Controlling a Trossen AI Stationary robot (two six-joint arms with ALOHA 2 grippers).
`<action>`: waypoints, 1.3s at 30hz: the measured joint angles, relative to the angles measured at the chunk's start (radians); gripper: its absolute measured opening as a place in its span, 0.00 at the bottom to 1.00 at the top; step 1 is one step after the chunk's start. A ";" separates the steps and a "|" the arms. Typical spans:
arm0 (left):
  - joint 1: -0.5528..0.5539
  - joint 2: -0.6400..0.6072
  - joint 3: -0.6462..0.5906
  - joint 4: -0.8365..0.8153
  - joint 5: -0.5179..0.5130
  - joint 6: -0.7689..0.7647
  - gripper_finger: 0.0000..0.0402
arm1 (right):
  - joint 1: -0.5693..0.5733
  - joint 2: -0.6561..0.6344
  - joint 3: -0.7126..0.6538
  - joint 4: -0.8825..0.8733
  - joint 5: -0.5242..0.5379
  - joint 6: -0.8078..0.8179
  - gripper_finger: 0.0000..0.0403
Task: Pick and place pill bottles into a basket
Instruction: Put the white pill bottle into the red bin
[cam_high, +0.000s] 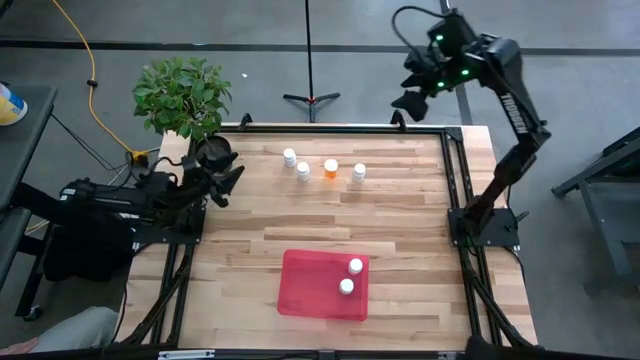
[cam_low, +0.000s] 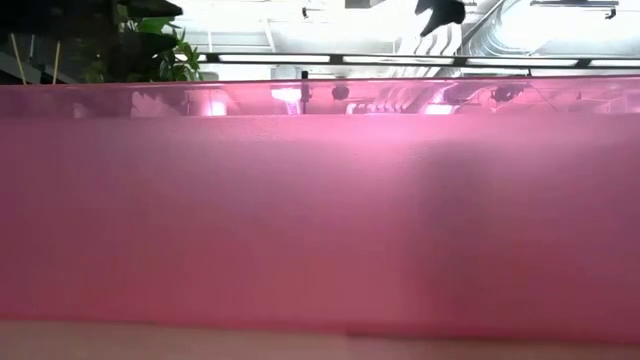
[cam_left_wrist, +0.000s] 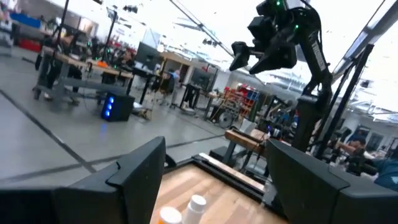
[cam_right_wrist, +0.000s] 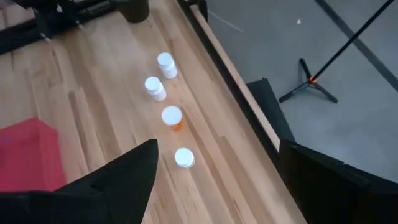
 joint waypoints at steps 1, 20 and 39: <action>0.000 0.027 0.000 0.033 0.000 0.014 0.77 | -0.009 -0.009 0.000 -0.003 -0.014 -0.007 0.80; 0.499 0.469 0.516 -0.313 0.485 0.128 0.75 | -0.046 -0.425 -0.829 0.411 -0.190 0.041 0.80; 0.804 1.047 1.197 -0.902 0.996 0.288 0.62 | 0.130 -0.708 -1.328 0.613 -0.202 0.287 0.80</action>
